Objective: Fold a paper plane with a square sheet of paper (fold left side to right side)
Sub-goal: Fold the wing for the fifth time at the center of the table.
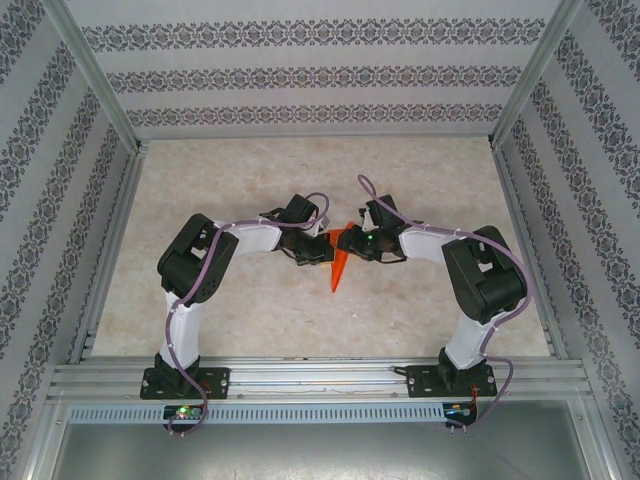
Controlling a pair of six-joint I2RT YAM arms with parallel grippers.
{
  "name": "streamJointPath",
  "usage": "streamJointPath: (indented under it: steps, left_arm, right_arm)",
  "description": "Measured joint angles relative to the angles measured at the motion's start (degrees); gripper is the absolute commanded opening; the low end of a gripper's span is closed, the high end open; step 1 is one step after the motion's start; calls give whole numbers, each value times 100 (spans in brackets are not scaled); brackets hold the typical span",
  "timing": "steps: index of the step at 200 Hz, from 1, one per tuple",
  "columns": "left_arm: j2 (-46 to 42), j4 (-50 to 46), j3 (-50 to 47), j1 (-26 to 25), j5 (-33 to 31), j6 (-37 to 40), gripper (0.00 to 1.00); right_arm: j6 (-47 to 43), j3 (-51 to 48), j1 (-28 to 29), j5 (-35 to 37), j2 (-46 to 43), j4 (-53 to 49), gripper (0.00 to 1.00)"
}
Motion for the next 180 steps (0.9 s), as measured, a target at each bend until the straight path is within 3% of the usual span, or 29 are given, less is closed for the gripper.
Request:
streamJointPath:
  steps: [86, 180]
  left_arm:
    - [2, 0, 4, 0, 0, 0, 1]
    - [17, -20, 31, -2, 0, -2, 1]
  right_arm:
    - [-81, 92, 2, 7, -181, -210, 10]
    - [-90, 428, 50, -7, 306, -245, 4]
